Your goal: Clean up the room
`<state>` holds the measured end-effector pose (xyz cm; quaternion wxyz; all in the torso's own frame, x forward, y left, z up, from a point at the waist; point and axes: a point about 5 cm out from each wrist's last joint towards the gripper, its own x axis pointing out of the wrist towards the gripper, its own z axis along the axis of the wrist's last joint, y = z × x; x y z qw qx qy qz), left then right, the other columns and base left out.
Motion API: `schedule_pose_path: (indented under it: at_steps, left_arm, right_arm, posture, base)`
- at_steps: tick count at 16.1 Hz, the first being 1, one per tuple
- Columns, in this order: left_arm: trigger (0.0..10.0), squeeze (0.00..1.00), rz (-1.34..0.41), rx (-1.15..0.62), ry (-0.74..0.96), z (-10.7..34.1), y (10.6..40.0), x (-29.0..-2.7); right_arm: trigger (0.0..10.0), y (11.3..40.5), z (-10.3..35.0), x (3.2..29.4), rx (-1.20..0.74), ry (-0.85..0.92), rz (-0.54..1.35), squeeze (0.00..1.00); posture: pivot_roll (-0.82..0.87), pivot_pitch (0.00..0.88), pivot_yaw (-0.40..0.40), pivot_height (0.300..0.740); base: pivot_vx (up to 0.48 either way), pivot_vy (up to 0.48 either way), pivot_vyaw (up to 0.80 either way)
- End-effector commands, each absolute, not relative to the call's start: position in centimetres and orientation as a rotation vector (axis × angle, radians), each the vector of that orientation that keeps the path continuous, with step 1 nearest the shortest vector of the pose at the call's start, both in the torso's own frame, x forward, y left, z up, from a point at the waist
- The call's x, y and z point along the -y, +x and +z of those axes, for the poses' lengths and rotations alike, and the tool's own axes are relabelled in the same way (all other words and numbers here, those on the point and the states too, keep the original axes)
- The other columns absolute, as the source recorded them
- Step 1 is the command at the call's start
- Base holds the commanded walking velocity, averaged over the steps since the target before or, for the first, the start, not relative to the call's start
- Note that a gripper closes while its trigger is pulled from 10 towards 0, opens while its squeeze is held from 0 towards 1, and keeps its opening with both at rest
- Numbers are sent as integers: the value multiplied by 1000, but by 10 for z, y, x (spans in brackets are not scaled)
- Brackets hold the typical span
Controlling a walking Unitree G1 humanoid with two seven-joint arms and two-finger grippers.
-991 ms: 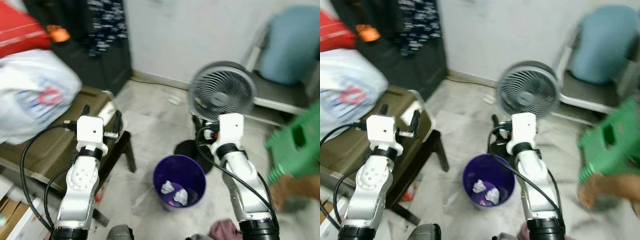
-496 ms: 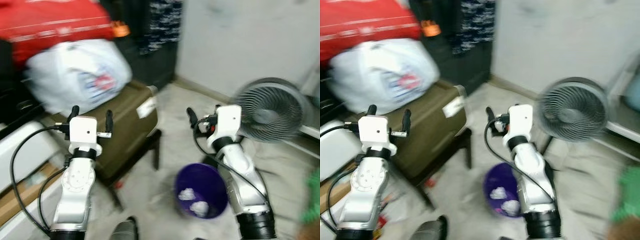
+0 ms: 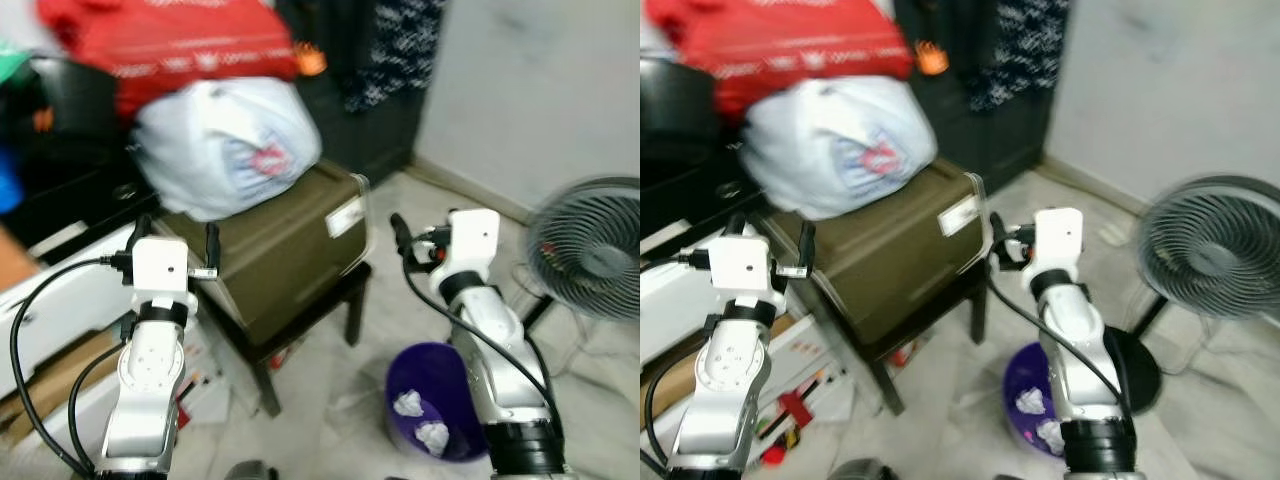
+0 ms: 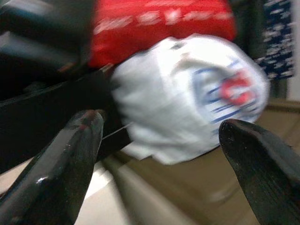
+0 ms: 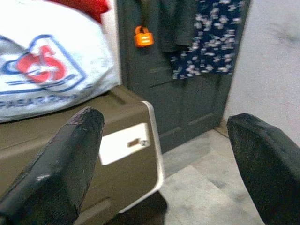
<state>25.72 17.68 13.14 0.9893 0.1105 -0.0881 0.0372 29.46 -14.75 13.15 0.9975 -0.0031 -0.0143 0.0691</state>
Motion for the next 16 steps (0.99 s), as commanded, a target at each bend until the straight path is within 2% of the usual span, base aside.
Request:
schedule_pose_path:
  at_steps: [1,16]
  left_arm:
    - [10000,0,93,167,233,131,255,-183]
    - [10000,0,76,201,237,138,255,-186]
  right_arm:
    - [10000,295,136,139,43,4,169,0]
    - [10000,300,140,134,56,18,182,0]
  posture:
    - [-85,0,4,740]
    - [-74,0,15,740]
  base:
    - [0,0,800]
    - [0,0,800]
